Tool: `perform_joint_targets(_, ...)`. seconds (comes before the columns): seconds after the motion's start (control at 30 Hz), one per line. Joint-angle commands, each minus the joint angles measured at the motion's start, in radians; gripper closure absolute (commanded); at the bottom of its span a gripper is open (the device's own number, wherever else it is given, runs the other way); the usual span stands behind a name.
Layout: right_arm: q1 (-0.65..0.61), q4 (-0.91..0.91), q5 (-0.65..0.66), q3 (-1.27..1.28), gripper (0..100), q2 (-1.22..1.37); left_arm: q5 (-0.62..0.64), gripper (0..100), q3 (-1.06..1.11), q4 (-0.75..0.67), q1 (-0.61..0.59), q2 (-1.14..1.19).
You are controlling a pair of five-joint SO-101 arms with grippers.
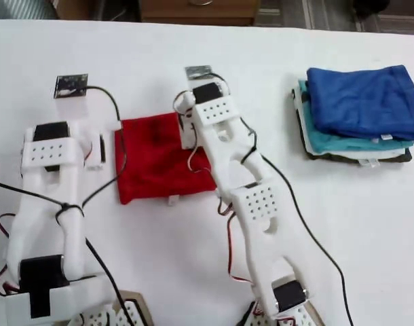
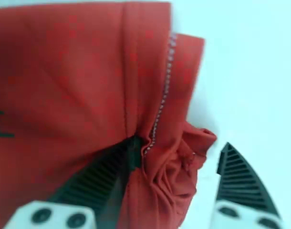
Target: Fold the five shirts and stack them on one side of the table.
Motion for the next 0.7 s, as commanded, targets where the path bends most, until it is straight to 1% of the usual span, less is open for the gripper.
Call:
perform_joint_targets(0.0,-0.041,0.059,0.104,-0.018,89.7,0.058,0.002,97,-0.005,-0.012,-0.009,-0.006)
perform_joint_targets(0.03,-0.042,0.059,0.114,-0.020,96.1,0.058,0.002,97,-0.005,-0.012,-0.009,-0.006)
perform_joint_targets(0.07,-0.042,0.059,0.114,-0.021,99.1,0.053,0.002,97,-0.005,-0.012,-0.009,-0.006)
perform_joint_targets(0.1,-0.042,0.059,0.118,-0.018,96.7,0.050,0.002,97,-0.005,-0.012,-0.009,-0.006)
perform_joint_targets(0.13,-0.041,0.059,0.126,-0.018,96.4,0.047,0.002,97,-0.005,-0.012,-0.009,-0.006)
perform_joint_targets(0.17,-0.038,0.059,0.126,-0.018,98.0,0.045,0.002,97,-0.005,-0.012,-0.009,-0.006)
perform_joint_targets(0.43,-0.022,0.061,0.120,-0.015,97.1,-0.022,0.002,97,-0.005,-0.012,-0.009,-0.006)
perform_joint_targets(0.5,-0.022,0.061,0.115,-0.011,91.6,-0.053,0.002,97,-0.005,-0.020,-0.009,-0.006)
perform_joint_targets(0.6,-0.024,0.061,0.061,-0.012,77.9,-0.114,0.002,97,-0.002,-0.037,-0.009,-0.006)
perform_joint_targets(0.67,-0.028,0.061,0.052,-0.014,73.5,-0.156,0.002,97,-0.004,-0.040,-0.009,-0.006)
